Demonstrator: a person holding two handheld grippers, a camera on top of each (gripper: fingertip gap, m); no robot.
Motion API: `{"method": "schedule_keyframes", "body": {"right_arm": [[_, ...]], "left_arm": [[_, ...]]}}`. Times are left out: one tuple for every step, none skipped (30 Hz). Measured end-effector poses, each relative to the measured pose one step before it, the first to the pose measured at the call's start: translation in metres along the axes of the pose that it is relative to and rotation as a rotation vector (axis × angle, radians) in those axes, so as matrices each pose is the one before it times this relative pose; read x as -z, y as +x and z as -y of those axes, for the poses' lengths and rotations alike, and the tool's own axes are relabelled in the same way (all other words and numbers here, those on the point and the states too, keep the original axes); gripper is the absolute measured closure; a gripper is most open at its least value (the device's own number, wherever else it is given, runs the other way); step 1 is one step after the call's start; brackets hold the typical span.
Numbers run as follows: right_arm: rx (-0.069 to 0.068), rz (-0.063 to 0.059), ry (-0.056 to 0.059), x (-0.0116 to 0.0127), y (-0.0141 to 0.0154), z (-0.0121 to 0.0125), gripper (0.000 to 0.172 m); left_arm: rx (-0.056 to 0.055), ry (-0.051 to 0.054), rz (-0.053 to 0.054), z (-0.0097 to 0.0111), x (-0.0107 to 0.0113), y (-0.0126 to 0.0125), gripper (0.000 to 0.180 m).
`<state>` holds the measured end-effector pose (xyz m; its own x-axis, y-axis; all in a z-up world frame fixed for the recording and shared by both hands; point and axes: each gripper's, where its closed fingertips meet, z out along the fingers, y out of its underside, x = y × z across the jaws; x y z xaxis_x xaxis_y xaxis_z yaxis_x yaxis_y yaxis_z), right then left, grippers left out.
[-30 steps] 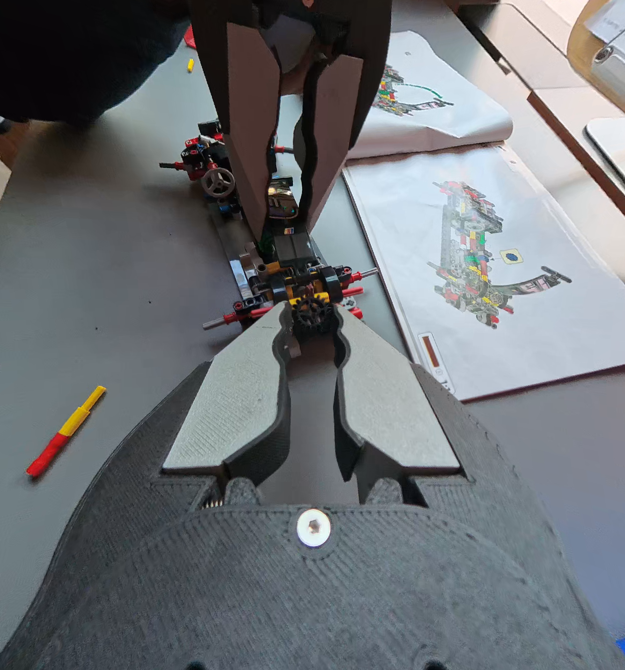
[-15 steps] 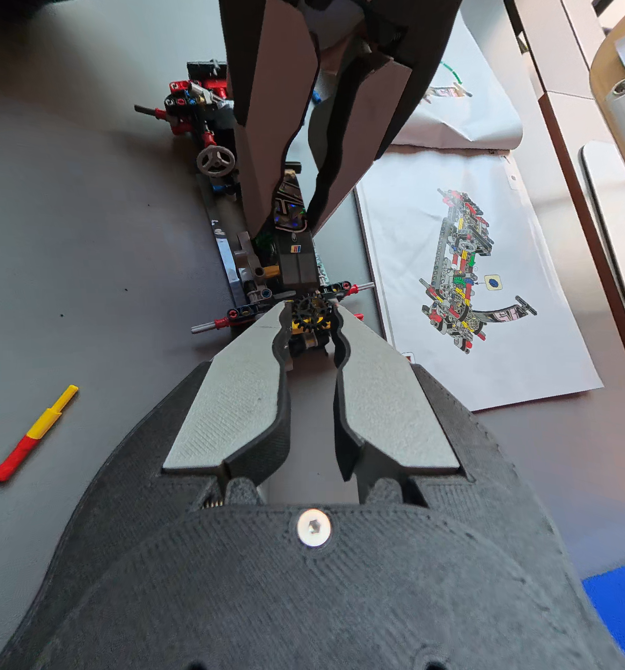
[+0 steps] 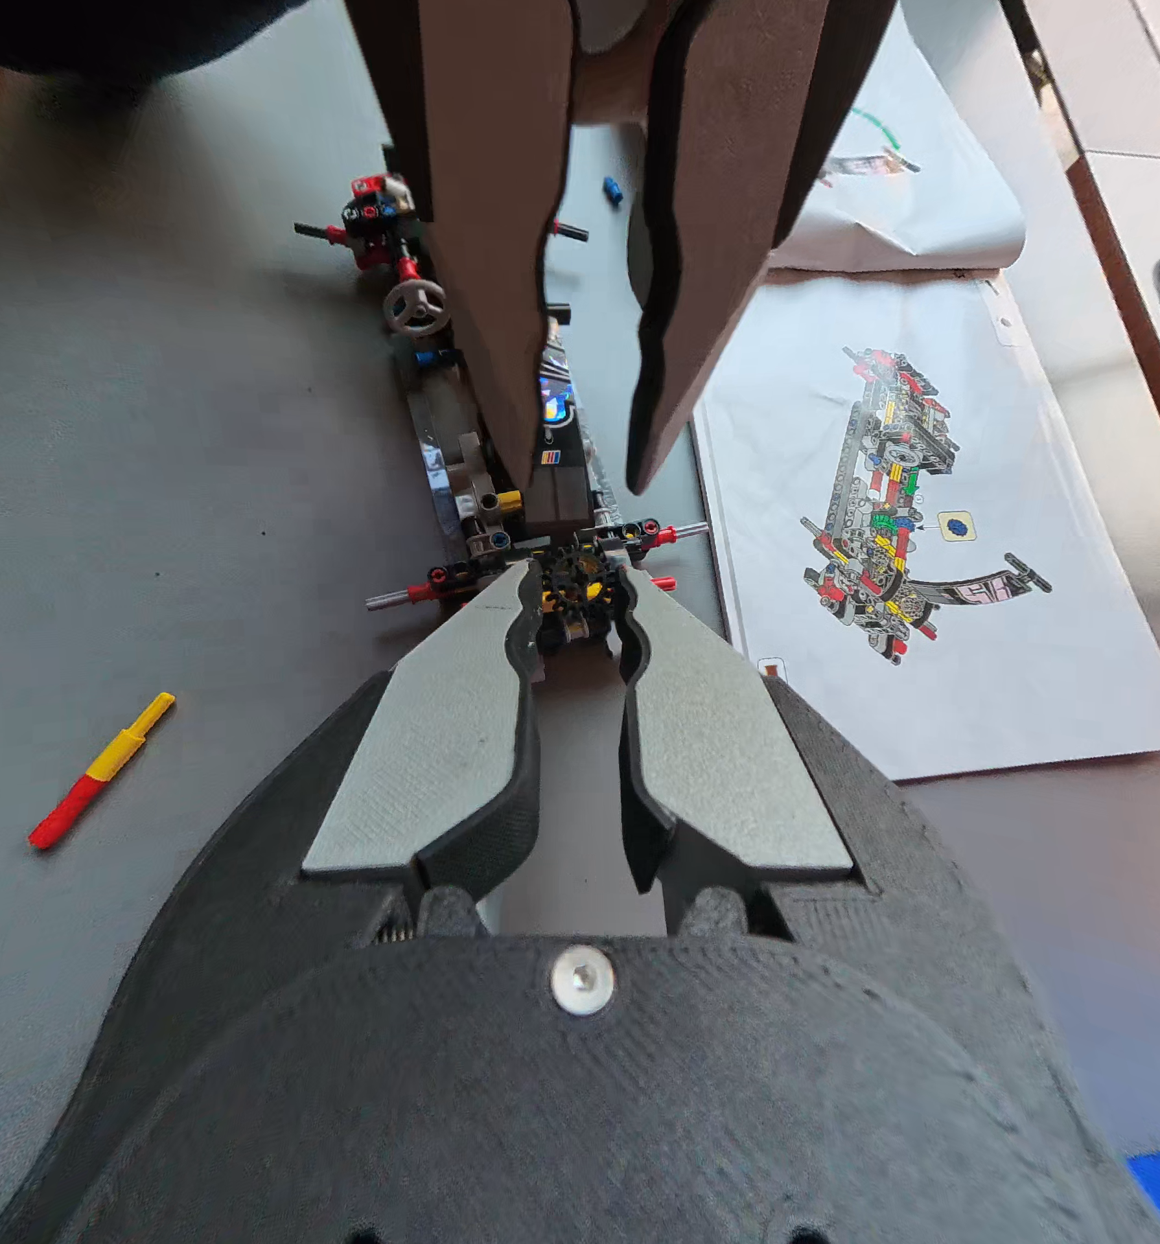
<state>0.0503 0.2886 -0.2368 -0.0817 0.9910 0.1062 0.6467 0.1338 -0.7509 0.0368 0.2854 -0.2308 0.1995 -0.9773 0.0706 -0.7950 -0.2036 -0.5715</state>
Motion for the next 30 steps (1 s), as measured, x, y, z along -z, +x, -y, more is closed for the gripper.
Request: {"method": "schedule_keyframes", "body": {"right_arm": [[-0.0003, -0.0055, 0.0109, -0.00014, -0.00013, 0.00019, 0.153], [0.0033, -0.0078, 0.0078, -0.00022, -0.0005, 0.0003, 0.153], [0.0065, -0.01, 0.0037, -0.00007, -0.00022, 0.00004, 0.153], [0.0081, -0.0099, 0.0015, 0.00023, 0.00009, -0.00013, 0.153], [0.0062, -0.0073, 0.0027, 0.0, 0.00018, -0.00006, 0.153], [0.0029, -0.0064, 0.0043, -0.00021, 0.00042, 0.00015, 0.153], [-0.0001, -0.0035, 0.007, -0.00045, 0.00024, 0.00074, 0.153], [-0.0017, -0.0008, 0.0081, -0.00048, -0.00011, 0.00109, 0.153], [-0.0021, 0.0013, 0.006, -0.00091, -0.00046, 0.00086, 0.153], [-0.0033, 0.0064, 0.0045, -0.00088, -0.00134, 0.00074, 0.153], [-0.0058, 0.0041, 0.0027, -0.00077, -0.0009, 0.00043, 0.153], [-0.0091, 0.0002, 0.001, -0.00025, -0.00004, -0.00034, 0.153], [-0.0085, -0.0007, 0.001, 0.00047, 0.00015, -0.00038, 0.153], [-0.0015, -0.0024, 0.0013, 0.00077, 0.0001, -0.00033, 0.153], [0.0037, -0.0026, -0.0003, 0.00103, 0.00002, -0.00033, 0.153], [0.004, -0.0016, -0.0023, 0.0008, 0.00009, -0.00061, 0.153], [0.0014, 0.0003, -0.0009, 0.00067, -0.00005, -0.00032, 0.153], [-0.0018, 0.002, 0.0021, 0.0003, -0.00012, 0.00003, 0.153], [-0.0026, 0.0024, 0.0032, 0.00003, -0.00007, -0.00008, 0.153], [-0.0029, 0.001, 0.0044, -0.00004, 0.00039, -0.00009, 0.153], [-0.0041, -0.003, 0.0048, 0.0, 0.00125, -0.00014, 0.153], [-0.0039, -0.0029, 0.0032, -0.00003, 0.00145, -0.00041, 0.153], [-0.0046, 0.0025, 0.0037, 0.00008, 0.00045, -0.00029, 0.153], [-0.0053, 0.0049, 0.0042, -0.00003, -0.0003, 0.00004, 0.153], [-0.0016, 0.0024, 0.0034, -0.00009, -0.0002, -0.00004, 0.153], [0.0023, -0.0004, 0.0024, -0.00009, -0.00003, -0.00006, 0.153], [0.0023, -0.0002, 0.0017, 0.00001, 0.00006, -0.00009, 0.153], [0.0008, 0.0009, 0.0019, -0.00009, 0.0001, -0.00003, 0.153], [0.0005, 0.0008, 0.0024, -0.00028, -0.0001, 0.00017, 0.153], [0.0012, 0.0, 0.0029, -0.00029, -0.00006, 0.00011, 0.153]], "left_arm": [[-0.0149, 0.0167, 0.0041, 0.00232, -0.00107, -0.00222, 0.157], [-0.0242, 0.0158, -0.0035, 0.00171, -0.00119, 0.00016, 0.158], [-0.0111, 0.0075, -0.004, 0.00055, -0.00158, 0.00069, 0.16], [0.0025, -0.0025, -0.0077, -0.0003, -0.00185, 0.00088, 0.16], [0.0016, 0.0, -0.0049, 0.00025, -0.00179, 0.00033, 0.161], [-0.006, 0.0053, -0.0044, 0.00086, -0.00162, 0.00058, 0.161], [-0.0099, 0.0039, -0.0041, 0.00073, -0.00148, 0.00068, 0.161], [-0.0116, 0.0012, 0.006, 0.00036, -0.00129, -0.00077, 0.161], [-0.0114, 0.0011, 0.0132, 0.00019, -0.00114, -0.00178, 0.161], [-0.0107, -0.0016, 0.0044, -0.00022, -0.00104, -0.00059, 0.161], [-0.0145, -0.0025, -0.008, -0.00045, -0.00091, 0.00187, 0.163], [-0.0137, -0.0023, 0.0005, -0.00041, -0.0008, 0.00072, 0.165], [-0.0072, -0.001, 0.0037, 0.0001, -0.00074, 0.00025, 0.165], [-0.0025, 0.0017, -0.0031, 0.0008, -0.00042, 0.00102, 0.166], [-0.0011, 0.0017, 0.0009, 0.00091, -0.00051, 0.00016, 0.166], [-0.0016, 0.0025, 0.0009, 0.0009, -0.00022, 0.0002, 0.166], [-0.0008, 0.0021, -0.0001, 0.00068, 0.00006, 0.00018, 0.166], [-0.0005, 0.0012, 0.0007, 0.00049, 0.00017, -0.00013, 0.166], [-0.0008, 0.0041, 0.0007, 0.00068, 0.00052, -0.00009, 0.166], [-0.0009, 0.0025, 0.001, 0.00048, 0.00049, -0.00014, 0.166], [-0.0012, 0.002, 0.0049, 0.00019, 0.00019, -0.00099, 0.167], [-0.0021, 0.0054, 0.0035, 0.00056, 0.00017, -0.00068, 0.169], [-0.0009, 0.002, 0.0006, -0.00015, 0.00007, -0.00048, 0.17], [0.0036, -0.0007, -0.0028, -0.00042, 0.00004, 0.00002, 0.17], [0.0041, -0.0004, -0.0024, -0.00036, -0.00012, 0.00002, 0.17], [0.0013, 0.0005, 0.0019, 0.00004, -0.00014, -0.00057, 0.169], [0.0011, -0.0006, 0.0002, -0.00023, -0.00049, -0.00023, 0.169], [0.0006, -0.0009, -0.0015, -0.00025, -0.00074, 0.00021, 0.169], [-0.0006, -0.0033, -0.0042, -0.00084, -0.00087, 0.00059, 0.169], [-0.0002, -0.0048, -0.0012, -0.00104, -0.00078, 0.0, 0.169]]}}
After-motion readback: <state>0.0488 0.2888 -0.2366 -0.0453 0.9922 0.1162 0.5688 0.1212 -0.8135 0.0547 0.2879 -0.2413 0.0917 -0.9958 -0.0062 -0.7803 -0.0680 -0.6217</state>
